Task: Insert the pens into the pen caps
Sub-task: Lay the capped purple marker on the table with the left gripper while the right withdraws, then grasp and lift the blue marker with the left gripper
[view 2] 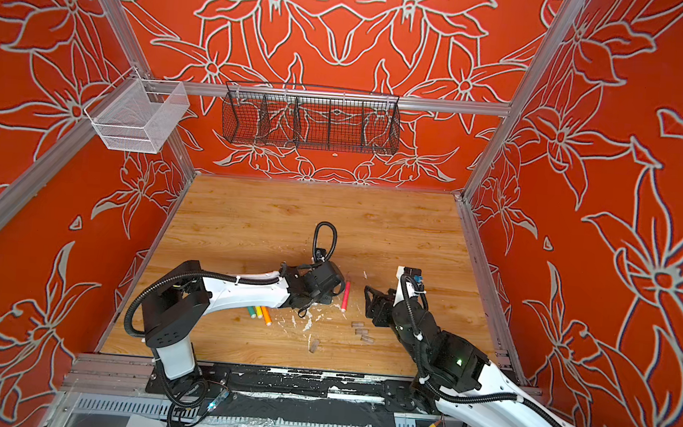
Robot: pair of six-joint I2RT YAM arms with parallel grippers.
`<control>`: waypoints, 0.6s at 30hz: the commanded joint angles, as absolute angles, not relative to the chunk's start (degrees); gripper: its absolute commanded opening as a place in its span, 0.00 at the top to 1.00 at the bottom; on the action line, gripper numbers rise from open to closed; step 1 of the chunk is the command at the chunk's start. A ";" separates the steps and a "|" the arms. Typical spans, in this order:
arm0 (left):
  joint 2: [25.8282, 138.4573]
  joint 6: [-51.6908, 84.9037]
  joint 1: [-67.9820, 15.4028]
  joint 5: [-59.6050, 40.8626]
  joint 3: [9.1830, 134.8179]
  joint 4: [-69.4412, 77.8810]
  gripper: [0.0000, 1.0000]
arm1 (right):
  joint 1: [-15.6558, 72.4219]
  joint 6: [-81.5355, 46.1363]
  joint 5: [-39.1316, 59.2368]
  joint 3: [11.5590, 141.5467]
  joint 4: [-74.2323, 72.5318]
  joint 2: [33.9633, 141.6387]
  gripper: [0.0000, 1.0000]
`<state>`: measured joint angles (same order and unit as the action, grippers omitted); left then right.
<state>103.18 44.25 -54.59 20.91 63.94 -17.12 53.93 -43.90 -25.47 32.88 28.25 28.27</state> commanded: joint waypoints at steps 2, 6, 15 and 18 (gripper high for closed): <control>105.90 46.83 -54.67 19.42 64.76 -17.02 1.00 | 53.35 -44.72 -24.56 32.47 29.36 28.26 0.27; 108.41 47.09 -54.67 17.86 66.18 -17.24 1.00 | 53.11 -44.56 -23.44 32.53 29.21 29.33 0.27; 110.24 47.58 -54.67 18.15 67.63 -19.19 0.80 | 52.56 -43.95 -20.95 34.04 28.06 32.81 0.27; 109.02 46.63 -54.67 18.43 68.33 -20.35 0.71 | 52.49 -44.12 -20.66 34.77 28.30 32.93 0.28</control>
<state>109.45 46.52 -54.61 17.87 67.24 -17.82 52.93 -43.90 -21.54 32.95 28.05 32.97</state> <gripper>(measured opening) 0.279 0.719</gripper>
